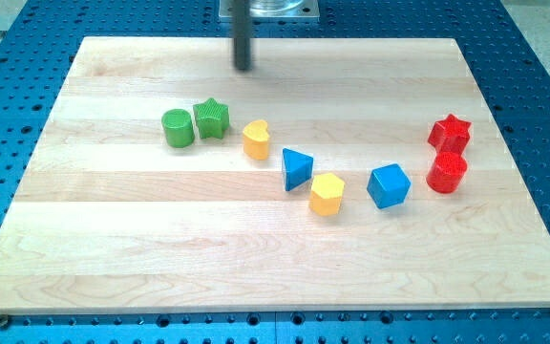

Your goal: Push the heart and triangle downwards

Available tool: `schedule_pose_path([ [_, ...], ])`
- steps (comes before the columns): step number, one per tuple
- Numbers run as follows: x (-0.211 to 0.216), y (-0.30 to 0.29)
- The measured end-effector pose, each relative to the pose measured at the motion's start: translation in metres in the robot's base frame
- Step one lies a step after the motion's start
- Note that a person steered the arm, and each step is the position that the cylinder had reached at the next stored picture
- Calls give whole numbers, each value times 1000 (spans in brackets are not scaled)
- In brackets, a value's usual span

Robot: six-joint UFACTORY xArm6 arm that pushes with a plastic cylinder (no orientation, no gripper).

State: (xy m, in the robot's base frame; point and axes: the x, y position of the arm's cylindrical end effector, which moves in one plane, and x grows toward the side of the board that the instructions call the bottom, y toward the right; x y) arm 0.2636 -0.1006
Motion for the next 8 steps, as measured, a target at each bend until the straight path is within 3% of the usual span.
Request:
schedule_pose_path([
  [1,51,-112],
  [2,40,-98],
  [4,78,78],
  [5,116,62],
  [6,119,89],
  [8,154,89],
])
